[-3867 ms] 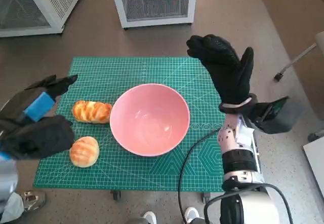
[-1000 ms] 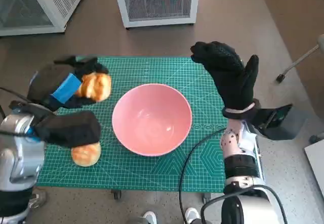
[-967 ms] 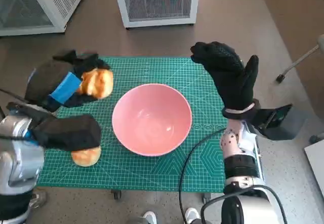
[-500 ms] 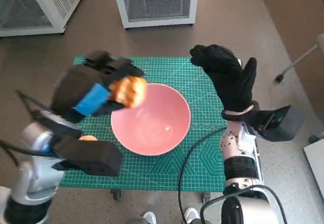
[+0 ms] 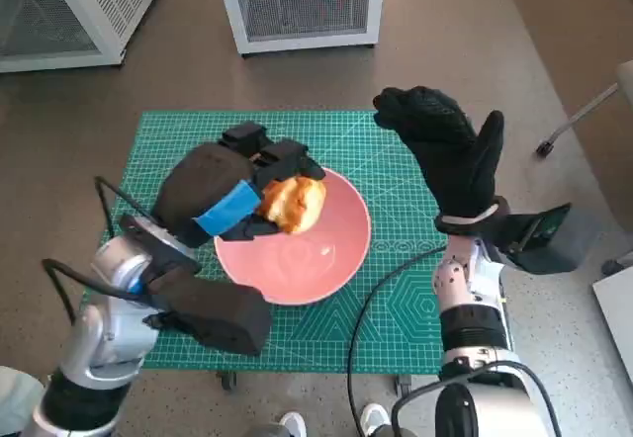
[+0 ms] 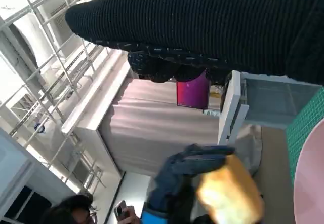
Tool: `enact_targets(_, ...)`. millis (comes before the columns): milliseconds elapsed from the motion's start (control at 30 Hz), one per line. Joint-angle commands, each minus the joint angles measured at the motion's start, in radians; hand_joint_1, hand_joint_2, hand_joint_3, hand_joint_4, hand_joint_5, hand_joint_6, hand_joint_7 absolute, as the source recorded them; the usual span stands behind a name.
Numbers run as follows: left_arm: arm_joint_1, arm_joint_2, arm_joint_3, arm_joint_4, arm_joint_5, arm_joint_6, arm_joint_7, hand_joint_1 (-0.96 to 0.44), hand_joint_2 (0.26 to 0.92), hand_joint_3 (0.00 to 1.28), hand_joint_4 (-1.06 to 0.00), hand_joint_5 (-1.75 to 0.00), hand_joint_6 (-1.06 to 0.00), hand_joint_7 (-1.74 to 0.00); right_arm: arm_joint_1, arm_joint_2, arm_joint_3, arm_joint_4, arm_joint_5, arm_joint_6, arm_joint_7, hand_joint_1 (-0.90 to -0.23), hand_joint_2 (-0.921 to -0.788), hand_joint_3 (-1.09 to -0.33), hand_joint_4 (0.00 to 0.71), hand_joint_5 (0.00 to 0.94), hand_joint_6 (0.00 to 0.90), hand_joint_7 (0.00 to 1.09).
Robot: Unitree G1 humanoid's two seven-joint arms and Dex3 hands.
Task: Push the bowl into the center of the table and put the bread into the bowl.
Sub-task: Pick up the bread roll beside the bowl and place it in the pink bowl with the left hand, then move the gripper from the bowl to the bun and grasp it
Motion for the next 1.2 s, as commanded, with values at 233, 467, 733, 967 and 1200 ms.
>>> enact_targets(233, -0.021, 0.018, -0.036, -0.022, 0.082, 0.100, -0.130, -0.10, 0.788, 0.00, -0.19, -0.02, -0.36, -0.05, 0.030, -0.008, -0.002, -0.015, 0.013, 0.029, 0.008, -0.468, -0.921, -0.390, 0.409, 0.000, 0.598, 0.00)
enact_targets(467, -0.007, 0.010, -0.022, -0.061, 0.095, 0.144, -0.157, -0.12, 0.784, 0.00, -0.17, 0.00, -0.35, -0.02, 0.032, -0.009, -0.002, -0.013, 0.016, 0.027, 0.010, -0.466, -0.921, -0.390, 0.406, 0.000, 0.597, 0.00)
enact_targets(733, 0.029, 0.031, 0.029, -0.149, 0.088, 0.203, -0.198, -0.15, 0.785, 0.00, -0.15, 0.00, -0.33, -0.01, 0.032, -0.005, -0.001, -0.007, 0.015, 0.024, 0.012, -0.469, -0.921, -0.389, 0.407, 0.000, 0.597, 0.00)
enact_targets(967, 0.085, 0.056, 0.148, -0.311, 0.012, 0.286, -0.284, -0.16, 0.783, 0.00, -0.14, 0.00, -0.33, 0.00, 0.040, -0.004, 0.000, -0.010, 0.016, 0.025, 0.015, -0.471, -0.921, -0.387, 0.407, 0.000, 0.598, 0.00)
enact_targets(1200, 0.165, 0.102, 0.314, -0.477, -0.077, 0.369, -0.362, -0.15, 0.778, 0.00, -0.15, 0.00, -0.35, -0.01, 0.054, -0.006, 0.004, -0.027, 0.014, 0.019, 0.015, -0.463, -0.921, -0.389, 0.407, 0.000, 0.598, 0.00)
